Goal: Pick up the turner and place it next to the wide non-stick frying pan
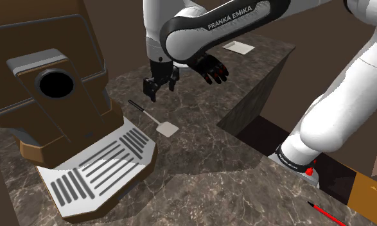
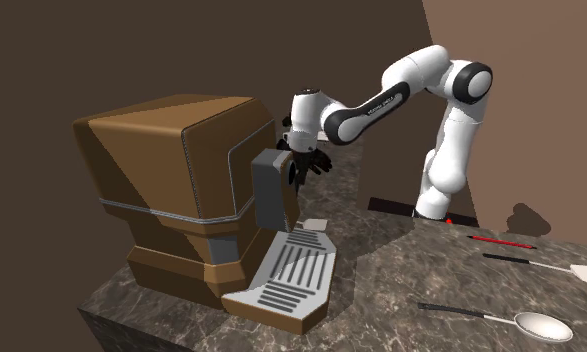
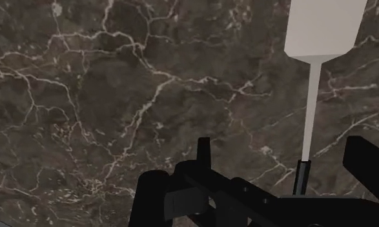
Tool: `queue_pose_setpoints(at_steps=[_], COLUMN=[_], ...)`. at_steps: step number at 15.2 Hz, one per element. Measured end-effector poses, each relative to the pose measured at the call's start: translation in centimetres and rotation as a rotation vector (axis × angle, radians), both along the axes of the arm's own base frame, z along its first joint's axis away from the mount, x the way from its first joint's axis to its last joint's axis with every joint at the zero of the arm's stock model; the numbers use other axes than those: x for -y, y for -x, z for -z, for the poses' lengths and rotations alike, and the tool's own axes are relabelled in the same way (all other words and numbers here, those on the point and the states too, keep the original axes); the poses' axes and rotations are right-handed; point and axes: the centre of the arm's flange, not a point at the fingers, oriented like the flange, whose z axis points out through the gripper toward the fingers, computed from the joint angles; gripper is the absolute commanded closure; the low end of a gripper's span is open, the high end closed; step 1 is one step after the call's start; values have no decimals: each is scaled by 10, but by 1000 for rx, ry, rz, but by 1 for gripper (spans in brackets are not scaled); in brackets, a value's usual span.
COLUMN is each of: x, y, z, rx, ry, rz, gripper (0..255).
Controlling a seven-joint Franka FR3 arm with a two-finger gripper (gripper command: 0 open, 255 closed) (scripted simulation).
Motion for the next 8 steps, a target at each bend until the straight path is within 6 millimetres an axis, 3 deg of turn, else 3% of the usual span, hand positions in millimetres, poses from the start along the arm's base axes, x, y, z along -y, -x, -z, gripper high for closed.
queue_pose_setpoints(at_steps=[5,8], x=[-55,-60], y=[-19,-25], z=[32,49], rx=[-15,-17], ry=[-1,-1], rz=[-7,-7], gripper=[0,0])
